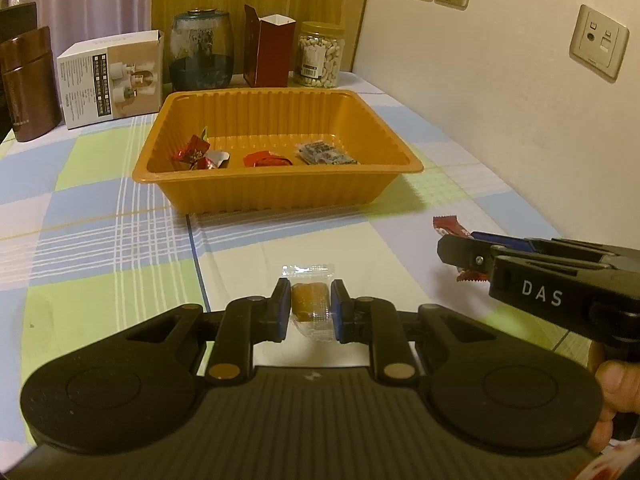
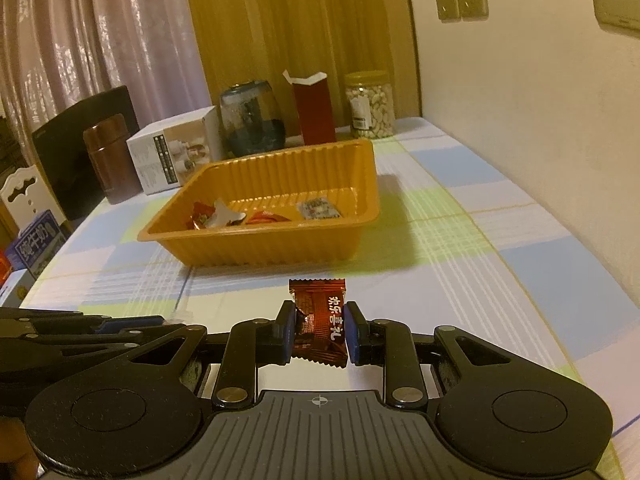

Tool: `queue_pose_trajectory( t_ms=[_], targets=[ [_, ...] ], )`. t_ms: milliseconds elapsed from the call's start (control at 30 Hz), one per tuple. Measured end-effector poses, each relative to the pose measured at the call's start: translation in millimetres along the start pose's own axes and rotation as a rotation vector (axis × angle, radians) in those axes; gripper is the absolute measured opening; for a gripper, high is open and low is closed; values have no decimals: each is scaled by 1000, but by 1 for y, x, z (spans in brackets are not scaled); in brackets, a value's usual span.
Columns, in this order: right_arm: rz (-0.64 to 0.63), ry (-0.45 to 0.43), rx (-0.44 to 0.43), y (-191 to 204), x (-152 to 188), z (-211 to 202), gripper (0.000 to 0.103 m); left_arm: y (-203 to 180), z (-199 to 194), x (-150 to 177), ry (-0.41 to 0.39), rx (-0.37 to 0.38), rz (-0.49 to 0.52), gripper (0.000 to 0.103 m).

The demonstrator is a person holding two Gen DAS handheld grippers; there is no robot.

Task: Organize snacks
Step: 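Carry the dark red packet and caramel over the orange tray with both tools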

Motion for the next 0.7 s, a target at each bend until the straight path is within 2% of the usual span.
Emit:
queue_pose_trajectory(
  t_ms=[400,700],
  targets=[
    [-23,-48,-34,7,-28,1,26,10,-8,-35,-63,16,-7,18],
    [-8,-94,-48,10,-59,20,26,27,5,-66,-105,2,-7,18]
  ],
)
Point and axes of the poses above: each gripper's, at about its wrist camera, not at the fingertips, and z roughly the way its jaws point, y to its left, x to its underside, the point moved 2 cm from there along z, roughly the way its jaws point, and after that the axes turned 5 degrees about z, right-handed, at the moved point
